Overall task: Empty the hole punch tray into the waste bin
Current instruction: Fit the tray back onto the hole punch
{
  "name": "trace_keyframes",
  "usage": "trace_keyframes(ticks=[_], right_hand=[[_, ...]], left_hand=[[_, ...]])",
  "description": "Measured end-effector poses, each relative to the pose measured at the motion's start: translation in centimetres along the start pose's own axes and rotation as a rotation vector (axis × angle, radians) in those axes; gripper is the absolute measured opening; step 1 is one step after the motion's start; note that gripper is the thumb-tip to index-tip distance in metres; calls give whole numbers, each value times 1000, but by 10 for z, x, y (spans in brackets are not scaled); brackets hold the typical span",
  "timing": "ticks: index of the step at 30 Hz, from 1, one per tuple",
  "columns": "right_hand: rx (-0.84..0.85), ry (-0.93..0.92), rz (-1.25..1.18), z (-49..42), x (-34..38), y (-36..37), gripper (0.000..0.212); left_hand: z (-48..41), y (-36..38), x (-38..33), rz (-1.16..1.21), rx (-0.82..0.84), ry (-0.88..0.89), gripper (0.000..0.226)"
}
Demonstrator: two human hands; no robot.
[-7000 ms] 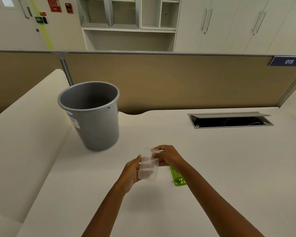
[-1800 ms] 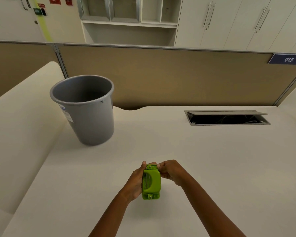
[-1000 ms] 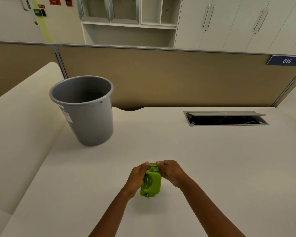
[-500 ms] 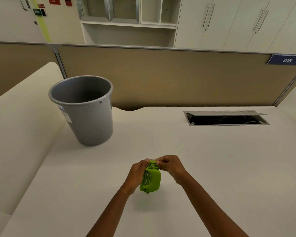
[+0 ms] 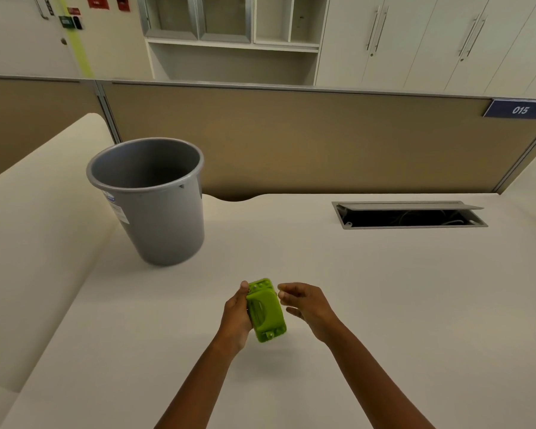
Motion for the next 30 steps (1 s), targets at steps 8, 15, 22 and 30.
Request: trace_keyframes(ticks=[8, 15, 22, 30], right_hand=[[172, 170, -82, 11, -27, 14, 25], [52, 181, -74, 8, -27, 14, 26], [50, 152, -15, 11, -17, 8, 25], [148, 26, 5, 19, 13, 19, 18]], left_hand=[[-2, -8, -12, 195, -52, -3, 54], [0, -6, -10, 183, -58, 28, 47], [-2, -4, -11, 200, -83, 31, 51], [-2, 5, -5, 122, -106, -84, 48]])
Point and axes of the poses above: each hand's wrist, its own z-axis away from the middle knuckle, its own y-axis out of the palm, x = y × z, the point moved 6 cm from there along -z, towards the middle knuckle, and after that the axes turned 7 degrees about z, right-handed, at the moved point
